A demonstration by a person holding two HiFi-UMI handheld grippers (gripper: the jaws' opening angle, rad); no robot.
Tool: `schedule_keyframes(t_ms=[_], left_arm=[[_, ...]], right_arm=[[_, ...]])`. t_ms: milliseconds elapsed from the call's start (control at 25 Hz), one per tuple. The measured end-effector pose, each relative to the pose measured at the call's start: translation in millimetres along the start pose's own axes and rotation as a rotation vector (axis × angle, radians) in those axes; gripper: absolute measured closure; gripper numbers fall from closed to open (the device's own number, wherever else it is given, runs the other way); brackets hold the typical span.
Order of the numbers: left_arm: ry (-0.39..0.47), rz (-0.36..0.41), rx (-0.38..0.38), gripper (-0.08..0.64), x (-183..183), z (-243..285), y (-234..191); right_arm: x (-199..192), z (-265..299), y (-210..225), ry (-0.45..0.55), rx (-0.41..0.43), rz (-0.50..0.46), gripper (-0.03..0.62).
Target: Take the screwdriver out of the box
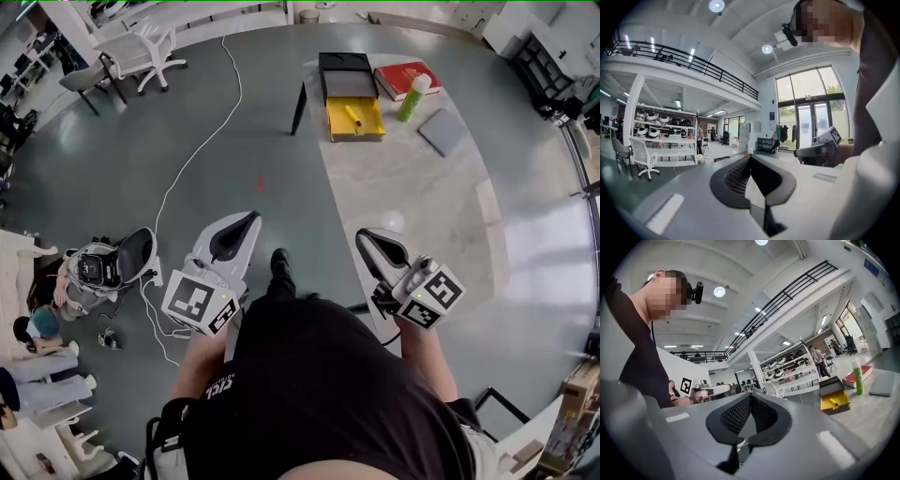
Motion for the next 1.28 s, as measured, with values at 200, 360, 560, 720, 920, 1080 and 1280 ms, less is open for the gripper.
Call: schedule_keyframes(t_ms=[200, 360, 560, 720, 920, 1080, 1280], left_arm=[[0.005, -0.029, -0.031, 0.56, 5, 35, -25], [0.01, -0.04, -0.058, 0.56, 12, 62, -50], [0.003, -0.05, -0.075, 0.56, 15, 87, -93], [0.001, -0.047, -0.095, 0.559, 17, 98, -132], [-0.002, -0.05, -0.095, 0.56, 18, 103, -186], [-0.012, -0.052, -0.095, 0.56, 12, 110, -223], [-0.028, -0.082, -0.12, 0.559, 6, 131, -251]], right_arm=[[11, 16, 27, 0.002, -0.028, 0.026, 0.578], [23, 43, 48, -0.001, -0.034, 0.03, 0.578], [34, 90, 71, -0.013, -0.041, 0.035, 0.578], [42, 135, 82, -0.013, -0.039, 0.038, 0.578], [45, 195, 92, -0.012, -0.027, 0.059, 0.578], [43, 232, 100, -0.032, -0.027, 0.053, 0.578], [47, 252, 117, -0.04, -0.07, 0.07, 0.578]])
Point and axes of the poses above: the fingertips, and each gripper's own axes: z forward along the fingers, y to its right, x out of its top, the point moved 5 cm from there along -z, backward along the fingers, and after that the axes turned 1 degree about -x, right-handed, at the moved point
